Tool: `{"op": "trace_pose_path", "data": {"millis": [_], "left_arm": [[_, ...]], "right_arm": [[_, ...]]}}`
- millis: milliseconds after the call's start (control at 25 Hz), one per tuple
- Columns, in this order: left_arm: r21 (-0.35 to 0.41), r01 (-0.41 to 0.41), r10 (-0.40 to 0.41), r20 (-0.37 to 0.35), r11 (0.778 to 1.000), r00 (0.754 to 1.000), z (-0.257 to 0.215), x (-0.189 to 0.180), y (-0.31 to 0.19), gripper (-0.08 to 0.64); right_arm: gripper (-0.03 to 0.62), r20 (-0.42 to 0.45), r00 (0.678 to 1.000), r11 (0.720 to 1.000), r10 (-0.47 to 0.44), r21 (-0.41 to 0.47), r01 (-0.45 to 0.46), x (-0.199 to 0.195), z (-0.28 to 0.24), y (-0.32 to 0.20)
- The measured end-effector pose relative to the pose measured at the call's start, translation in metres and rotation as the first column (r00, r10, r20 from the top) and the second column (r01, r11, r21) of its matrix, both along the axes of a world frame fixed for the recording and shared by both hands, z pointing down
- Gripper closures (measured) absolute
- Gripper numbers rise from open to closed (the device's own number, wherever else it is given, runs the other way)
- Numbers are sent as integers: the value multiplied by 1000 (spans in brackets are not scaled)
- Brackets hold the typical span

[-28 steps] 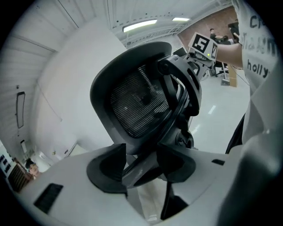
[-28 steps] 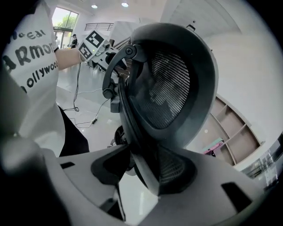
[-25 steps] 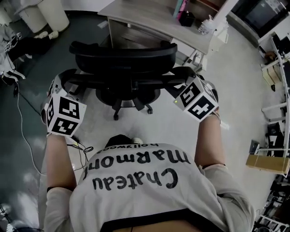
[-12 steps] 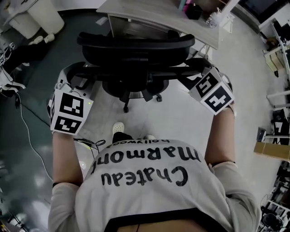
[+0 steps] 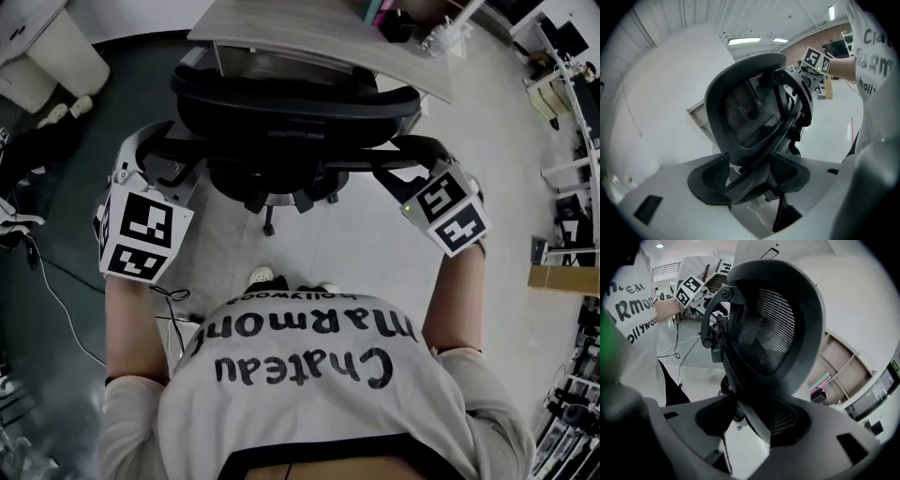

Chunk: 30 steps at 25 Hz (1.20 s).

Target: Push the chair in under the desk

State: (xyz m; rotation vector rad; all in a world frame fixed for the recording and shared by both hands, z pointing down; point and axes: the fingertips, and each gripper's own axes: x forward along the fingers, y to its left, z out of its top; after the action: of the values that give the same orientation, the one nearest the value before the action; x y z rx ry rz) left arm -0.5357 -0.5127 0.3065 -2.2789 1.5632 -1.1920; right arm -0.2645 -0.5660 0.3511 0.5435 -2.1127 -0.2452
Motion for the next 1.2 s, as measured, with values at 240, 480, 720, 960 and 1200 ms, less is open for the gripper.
{"op": "trace_pose_path", "data": {"millis": [240,480,720,960,1200], "left_arm": [[27,-15,15,-6,1000,1000,-1,-40,-28,261],[60,13,-12,-23,998,1000,-3,-80,-52,259],[85,62,-60,-19,994,998,-4,-108,-71,263],[78,71,-72,-1,994,997,-2,-116,-79,310],[71,63,-62,-16,996,998,-2,-116,-80,305]], "right_arm": [[382,1,999,999,54,-9,-54,-33,2,-3],[393,44,996,997,74,-17,-73,-68,-2,-8],[396,83,994,998,64,-26,-62,-94,-2,-15],[385,92,994,998,52,-49,-47,-106,-1,-20],[370,81,995,997,61,-43,-58,-106,-2,-23]]}}
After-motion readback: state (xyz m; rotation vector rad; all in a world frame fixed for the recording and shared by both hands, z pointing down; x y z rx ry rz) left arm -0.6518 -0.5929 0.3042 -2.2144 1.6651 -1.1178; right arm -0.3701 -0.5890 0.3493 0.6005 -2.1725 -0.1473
